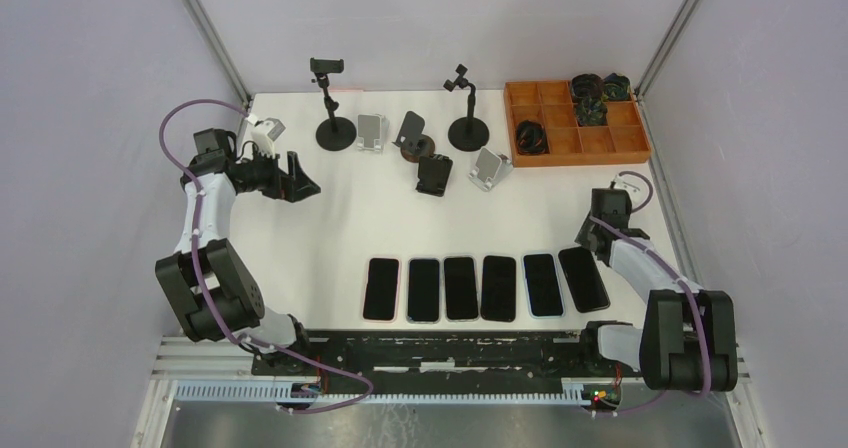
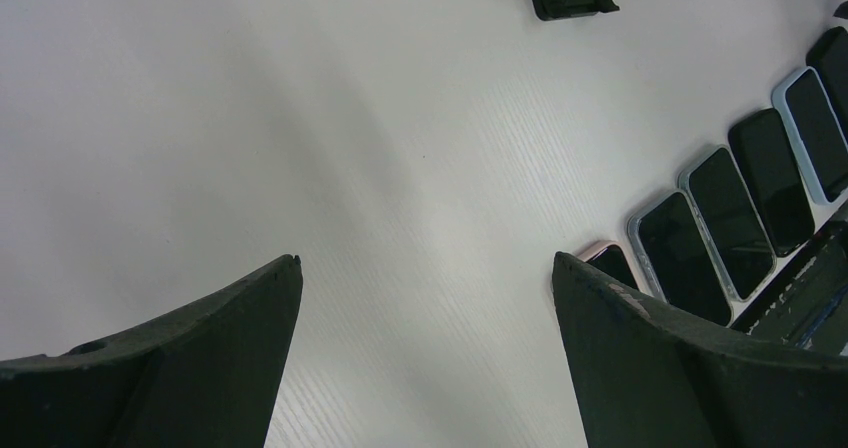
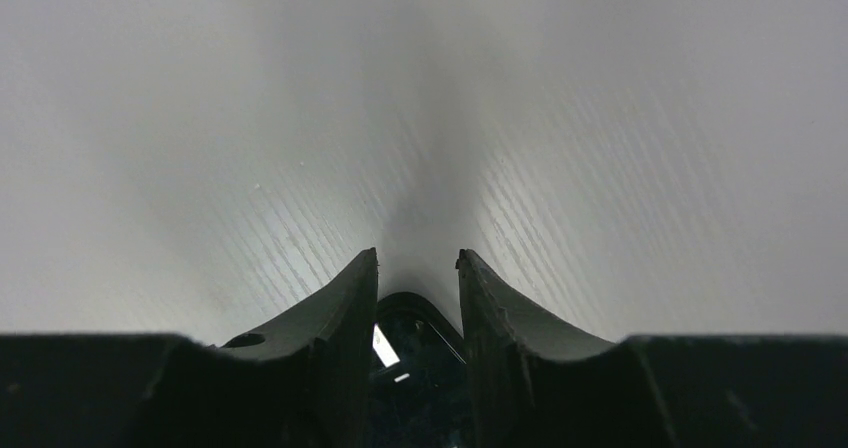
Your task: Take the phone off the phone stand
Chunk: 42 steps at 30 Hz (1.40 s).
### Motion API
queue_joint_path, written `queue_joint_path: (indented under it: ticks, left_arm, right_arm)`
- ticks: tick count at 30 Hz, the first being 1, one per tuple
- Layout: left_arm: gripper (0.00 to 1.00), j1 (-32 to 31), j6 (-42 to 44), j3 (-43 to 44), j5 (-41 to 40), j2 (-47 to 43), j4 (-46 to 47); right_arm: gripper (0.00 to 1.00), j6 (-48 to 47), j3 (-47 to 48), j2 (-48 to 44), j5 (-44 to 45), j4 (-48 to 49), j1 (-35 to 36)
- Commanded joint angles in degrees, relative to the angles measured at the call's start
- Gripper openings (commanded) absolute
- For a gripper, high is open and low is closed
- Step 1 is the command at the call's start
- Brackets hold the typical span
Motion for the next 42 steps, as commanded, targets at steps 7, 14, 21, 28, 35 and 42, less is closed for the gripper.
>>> queue_joint_path:
  ticks: [7,14,21,28,35,42]
  left_arm:
    - [1.0,-0.75,-2.21,-0.92,2.47,-1.28,2.19]
    - [1.0,-10.21,-17.83,-12.92,-17.09,-3.82,27.02]
    - [1.0,-19.19,-25.59,-20.76,-40.42,-2.76,45.99]
    - [1.0,-19.52,-25.69,-31.78,-40.35,-3.38,66.64]
    - [1.0,-19.53,-26.68,-40.56,-41.44,-1.96,84.57]
    - [1.0,-19.57,-27.02,-53.03,-43.14,1.06,107.32]
  right_arm:
    - [0.75,-1.05,8.82,0.32,-1.45,-0.81,-2.2]
    - [0.98,-4.6,1.72,-6.71,9.71,14.23,-2.49]
    - [0.98,-16.16,-18.12,-15.86,17.21,41.55,-2.48]
    - [0.98,-17.74,-26.97,-14.6,9.77,54.89,-2.48]
    - [0.98,-18.41,-31.28,-7.59,10.66,68.14,-2.31]
    - [0.98,-22.58,-31.98,-1.01,9.93,78.26,-0.28]
